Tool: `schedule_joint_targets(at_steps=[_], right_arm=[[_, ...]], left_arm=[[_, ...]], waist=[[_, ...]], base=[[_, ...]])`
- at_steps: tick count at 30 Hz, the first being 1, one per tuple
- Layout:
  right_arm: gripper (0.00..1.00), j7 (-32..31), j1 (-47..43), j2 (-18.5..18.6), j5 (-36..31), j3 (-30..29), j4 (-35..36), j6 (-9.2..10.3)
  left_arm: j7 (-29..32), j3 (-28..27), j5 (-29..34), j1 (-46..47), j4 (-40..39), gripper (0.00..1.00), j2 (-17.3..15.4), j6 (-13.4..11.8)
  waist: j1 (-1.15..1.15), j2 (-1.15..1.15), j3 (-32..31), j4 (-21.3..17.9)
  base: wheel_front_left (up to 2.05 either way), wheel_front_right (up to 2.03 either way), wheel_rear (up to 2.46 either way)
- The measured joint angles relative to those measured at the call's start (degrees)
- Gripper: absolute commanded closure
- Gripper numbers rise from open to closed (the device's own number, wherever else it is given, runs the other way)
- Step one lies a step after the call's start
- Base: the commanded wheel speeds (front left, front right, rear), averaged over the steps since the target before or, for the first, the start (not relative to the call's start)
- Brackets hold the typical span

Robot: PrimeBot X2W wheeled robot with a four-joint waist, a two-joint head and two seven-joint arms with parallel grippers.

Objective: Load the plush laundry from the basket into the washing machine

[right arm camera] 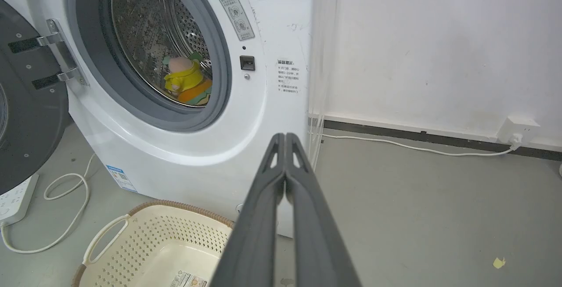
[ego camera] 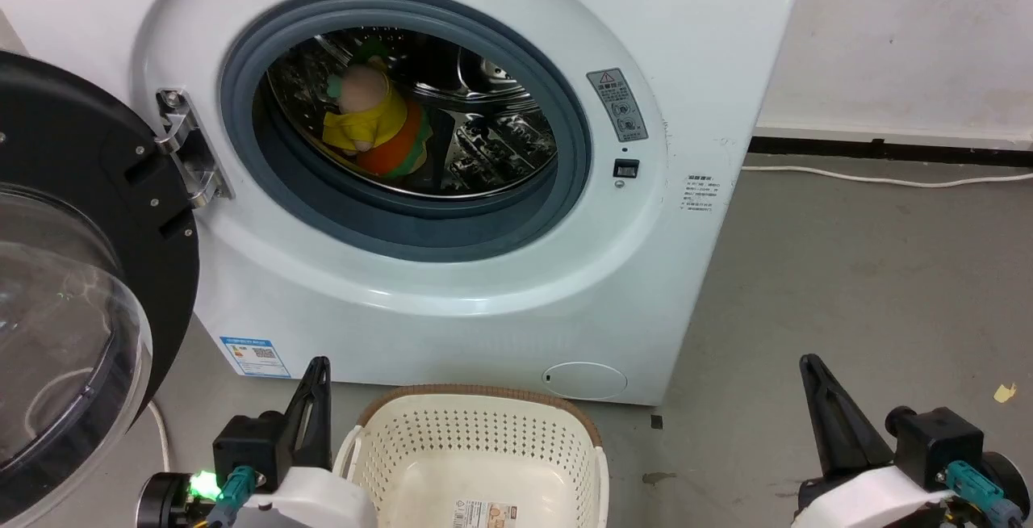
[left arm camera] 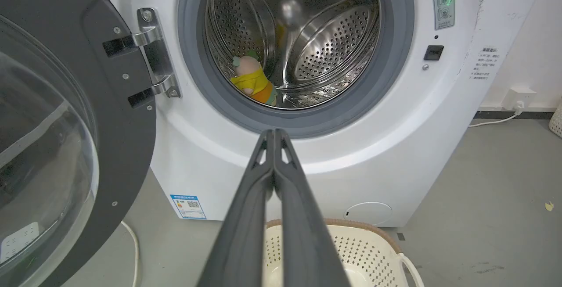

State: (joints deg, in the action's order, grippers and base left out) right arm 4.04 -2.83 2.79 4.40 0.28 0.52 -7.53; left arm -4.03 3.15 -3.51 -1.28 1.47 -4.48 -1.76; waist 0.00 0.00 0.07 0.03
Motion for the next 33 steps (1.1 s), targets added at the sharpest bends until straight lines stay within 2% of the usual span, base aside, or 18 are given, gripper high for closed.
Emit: schedule_joint_targets(at_steps=[33], right_arm=[[1.0,-3.9,2.14,0.0,-3.96,-0.12,-0.29,-0.01]], left_arm=[[3.81,-2.75,2.98,0.31,-1.1,1.0,1.48,1.45]], waist=[[0.0,0.0,-0.07,-0.03]], base=[[0.0,0.0,0.0]])
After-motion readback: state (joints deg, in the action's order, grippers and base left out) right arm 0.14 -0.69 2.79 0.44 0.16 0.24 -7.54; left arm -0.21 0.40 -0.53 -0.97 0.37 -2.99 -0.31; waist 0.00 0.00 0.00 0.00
